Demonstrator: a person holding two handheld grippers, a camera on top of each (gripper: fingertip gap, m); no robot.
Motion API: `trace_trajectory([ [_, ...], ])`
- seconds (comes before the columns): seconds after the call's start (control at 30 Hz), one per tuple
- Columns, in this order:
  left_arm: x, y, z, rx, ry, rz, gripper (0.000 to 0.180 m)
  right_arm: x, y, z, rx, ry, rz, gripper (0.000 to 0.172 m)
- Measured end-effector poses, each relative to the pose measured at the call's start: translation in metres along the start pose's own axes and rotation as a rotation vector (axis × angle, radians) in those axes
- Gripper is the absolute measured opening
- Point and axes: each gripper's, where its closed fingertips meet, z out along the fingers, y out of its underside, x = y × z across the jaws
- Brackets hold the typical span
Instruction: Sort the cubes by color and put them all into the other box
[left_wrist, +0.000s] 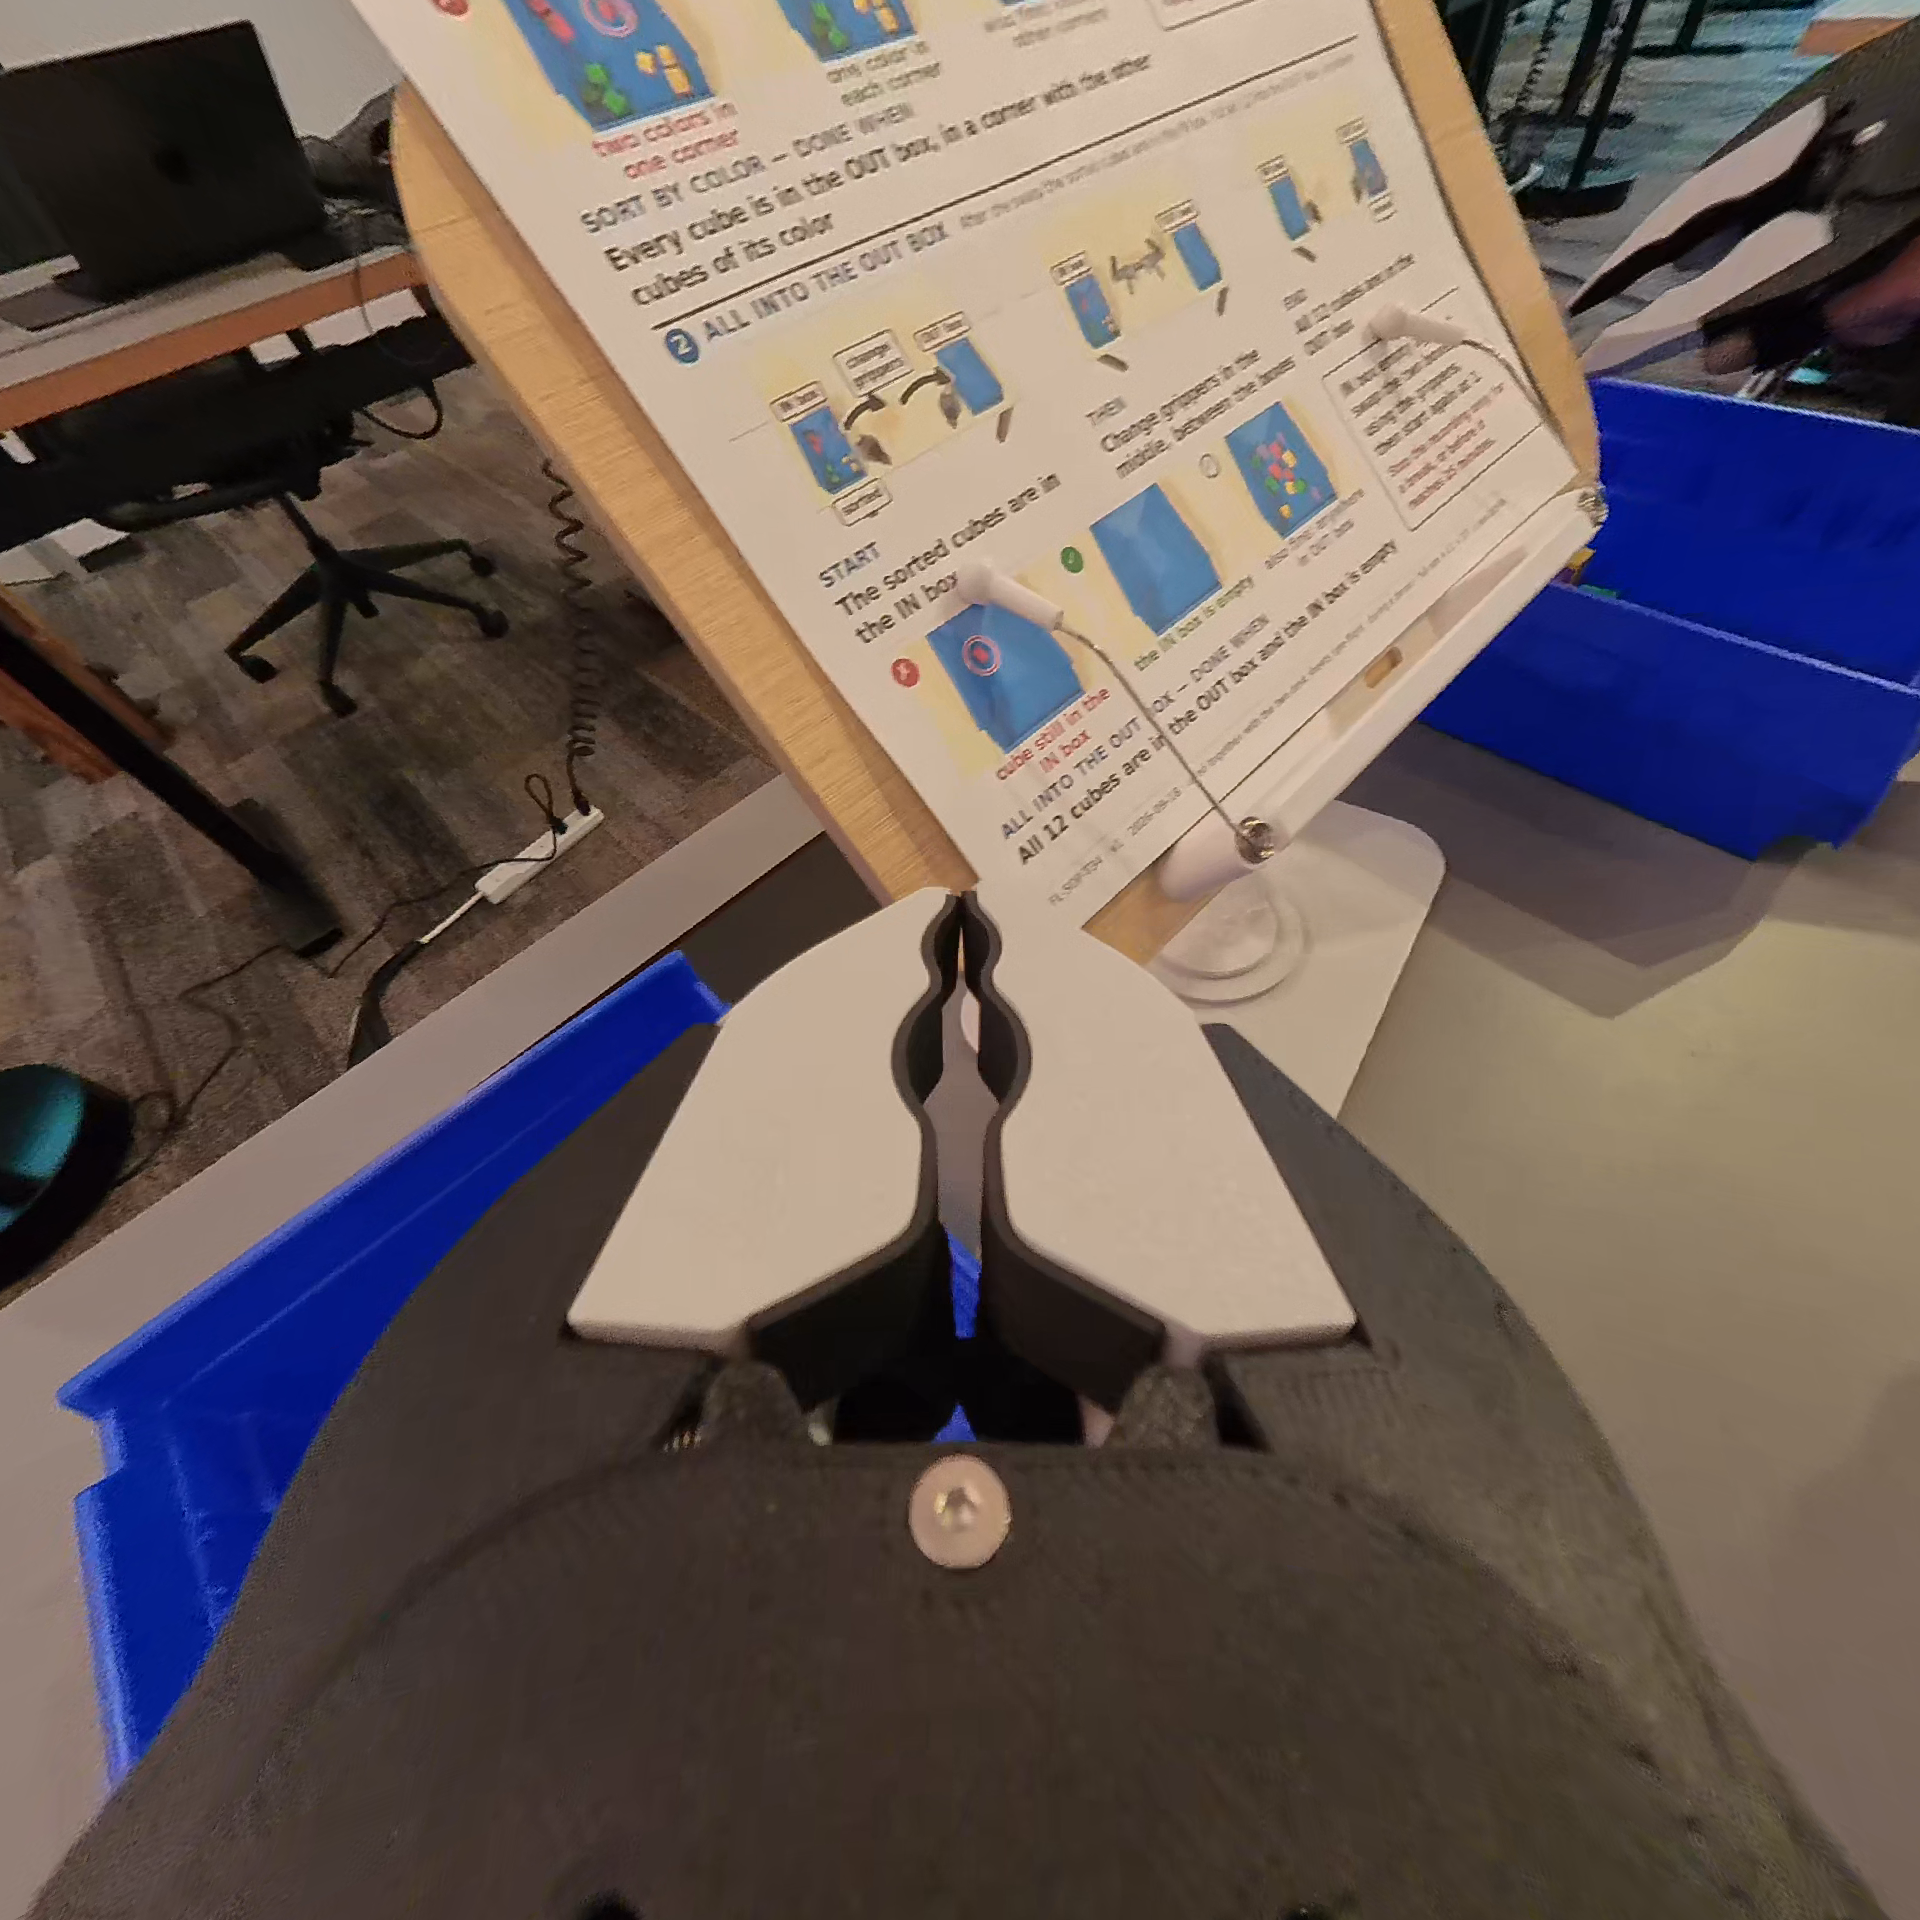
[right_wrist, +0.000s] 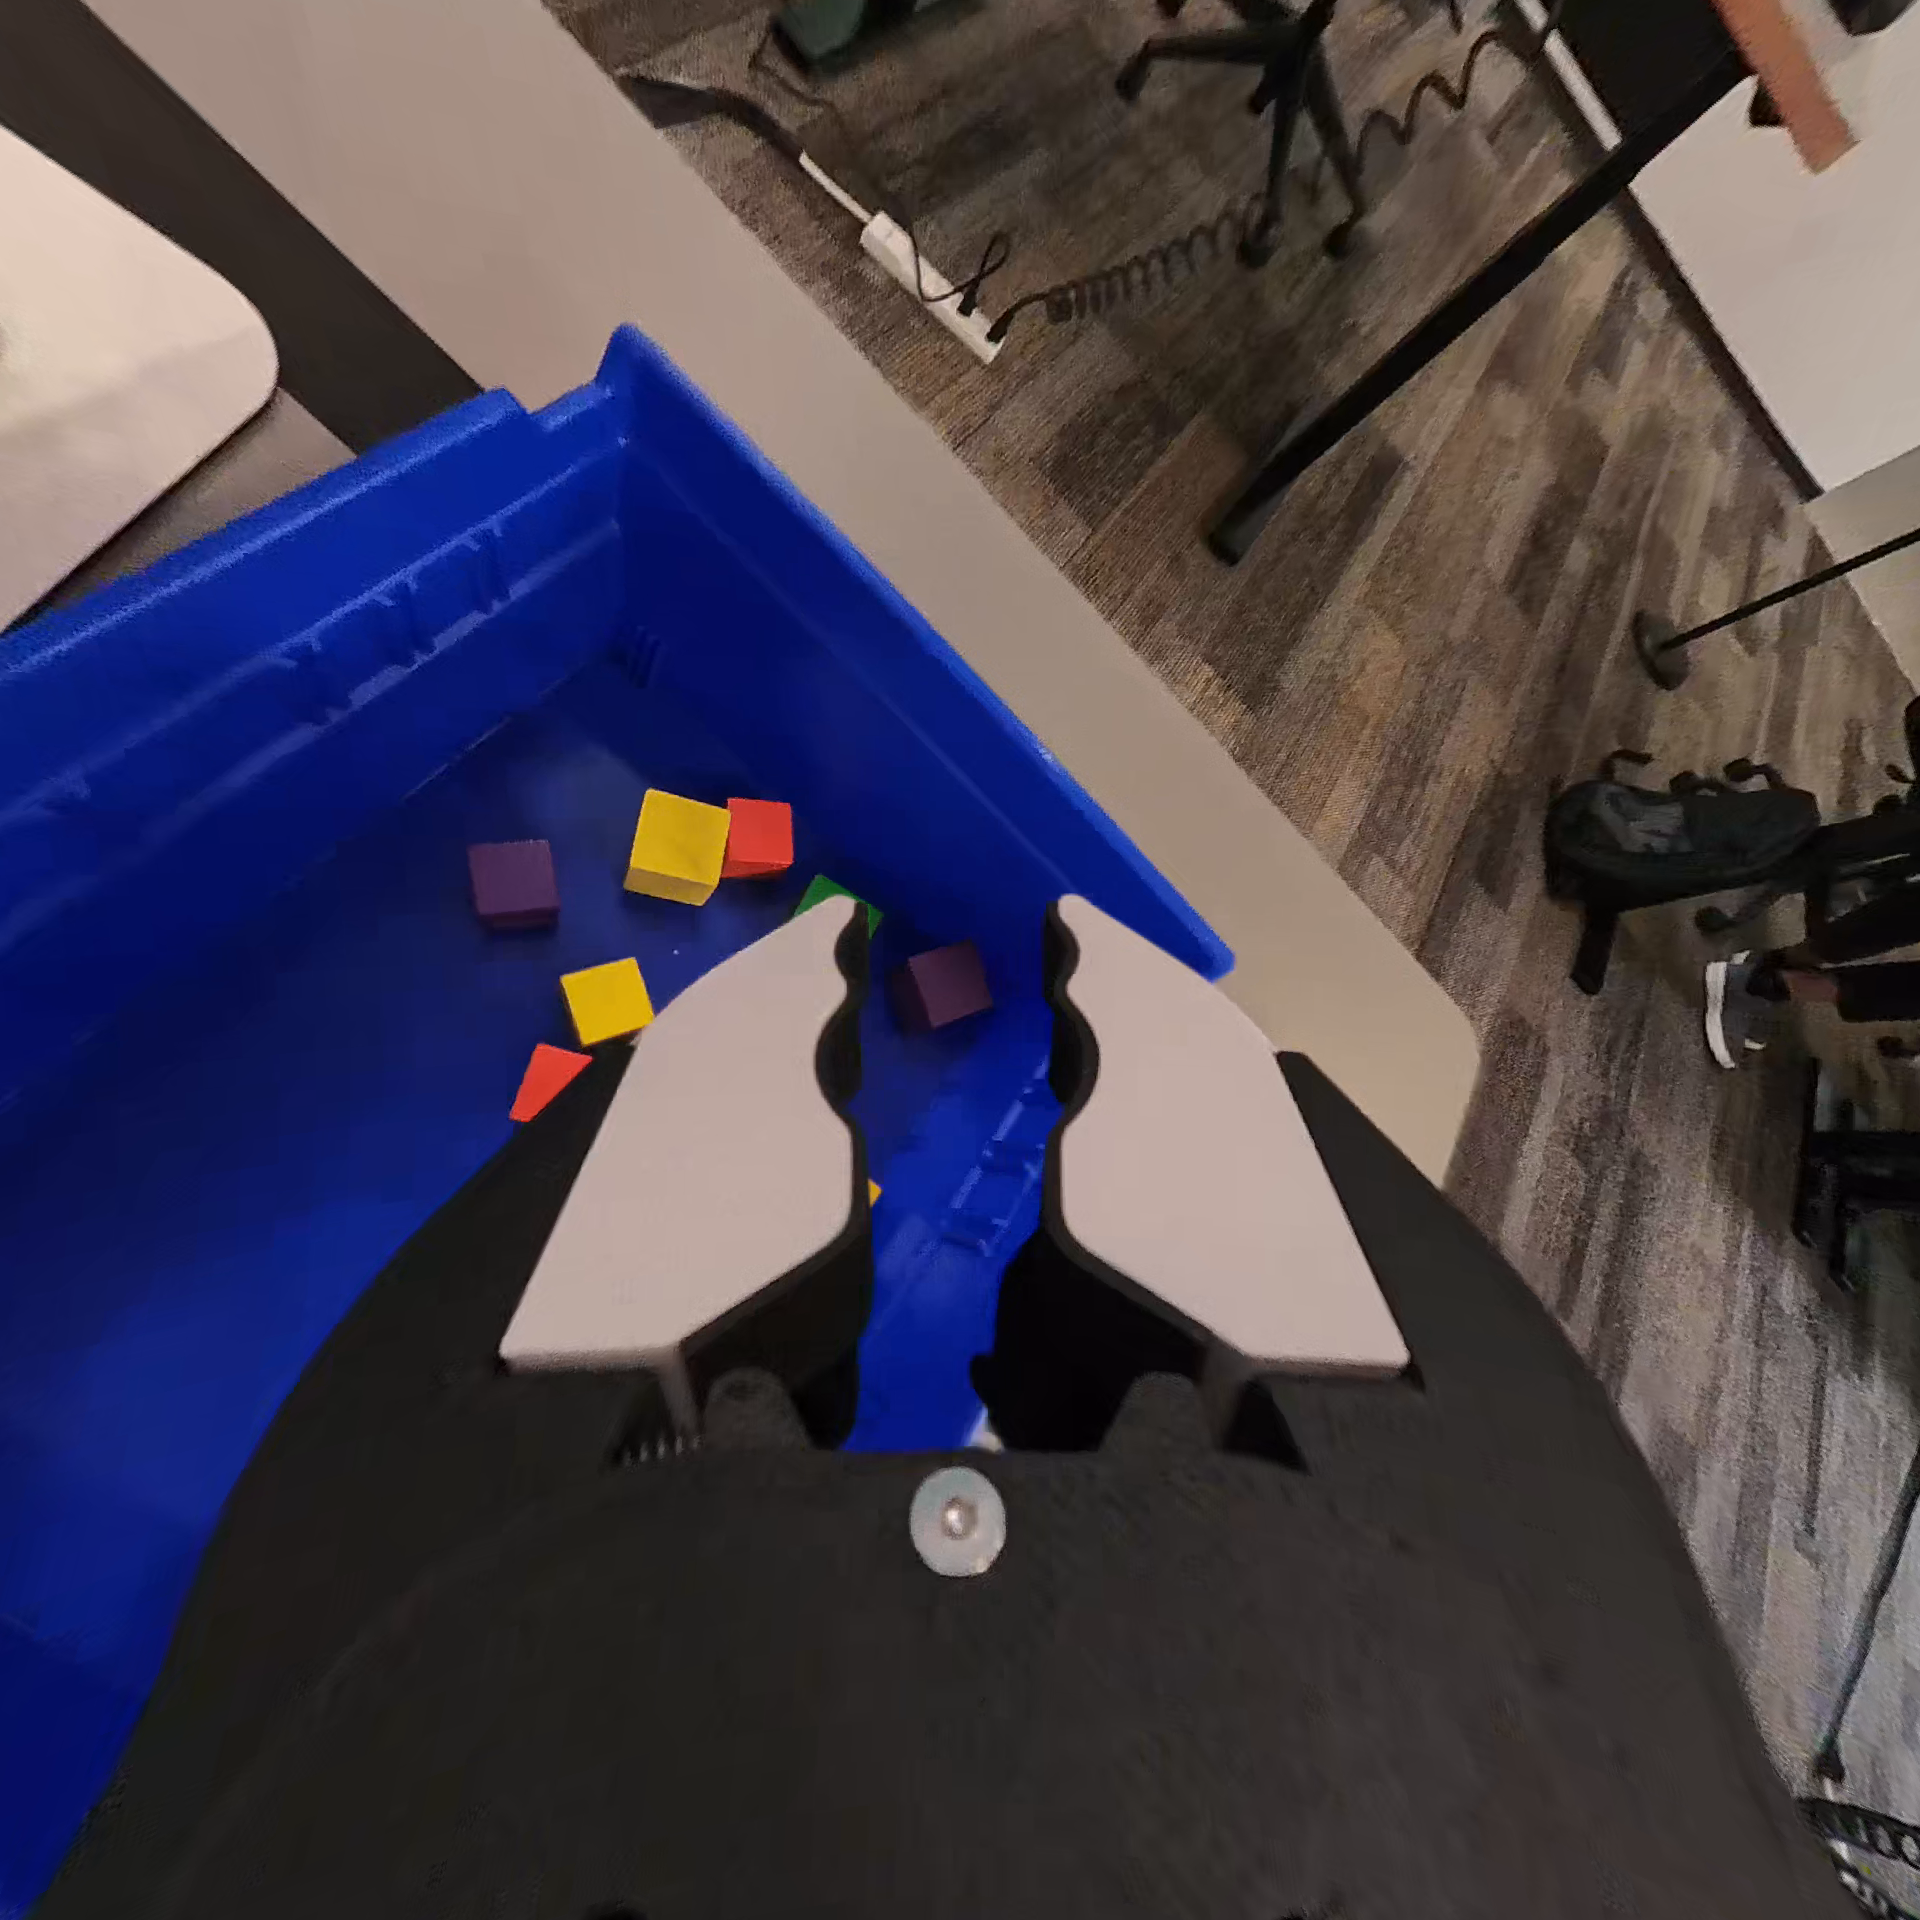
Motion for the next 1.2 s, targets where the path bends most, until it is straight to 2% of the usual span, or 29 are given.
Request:
trace_trajectory([
  [0.07, -0.005, 0.001, -0.002, -0.003, -0.012, -0.009, 0.004, 0.006, -0.003, -0.009, 0.015, 0.021, -0.001, 0.033],
  [0.13, -0.012, 0.002, -0.005, -0.017, -0.036, -0.023, 0.015, 0.013, -0.009, -0.019, 0.043, 0.049, 0.008, 0.033],
  [0.27, -0.022, -0.005, -0.018, -0.008, -0.079, -0.025, 0.021, 0.020, -0.028, -0.045, 0.124, 0.090, 0.013, 0.036],
  [0.4, -0.049, -0.010, -0.039, 0.010, -0.186, -0.017, 0.023, 0.034, -0.043, -0.075, 0.194, 0.162, 0.028, 0.042],
  [0.5, -0.074, 0.004, -0.053, -0.034, -0.243, -0.048, 0.026, 0.042, -0.035, -0.080, 0.147, 0.168, 0.044, 0.055],
  [0.67, -0.107, 0.052, -0.088, -0.113, -0.344, -0.140, 0.029, 0.030, 0.007, -0.081, 0.013, 0.118, 0.064, 0.064],
  [0.77, -0.120, 0.097, -0.112, -0.236, -0.413, -0.195, 0.042, 0.016, 0.034, -0.084, -0.020, 0.078, 0.119, 0.062],
  [0.8, -0.120, 0.111, -0.119, -0.263, -0.415, -0.238, 0.045, 0.010, 0.044, -0.085, -0.036, 0.060, 0.137, 0.062],
  [0.83, -0.120, 0.124, -0.124, -0.289, -0.410, -0.283, 0.054, 0.005, 0.054, -0.086, -0.050, 0.047, 0.156, 0.062],
  [0.9, -0.120, 0.152, -0.133, -0.344, -0.416, -0.353, 0.058, -0.004, 0.069, -0.085, -0.057, 0.020, 0.200, 0.063],
  [1.1, -0.112, 0.208, -0.144, -0.418, -0.439, -0.478, 0.066, -0.021, 0.099, -0.084, -0.084, -0.040, 0.324, 0.058],
  [1.2, -0.098, 0.225, -0.137, -0.463, -0.376, -0.540, 0.061, -0.033, 0.107, -0.081, -0.108, -0.090, 0.363, 0.055],
])
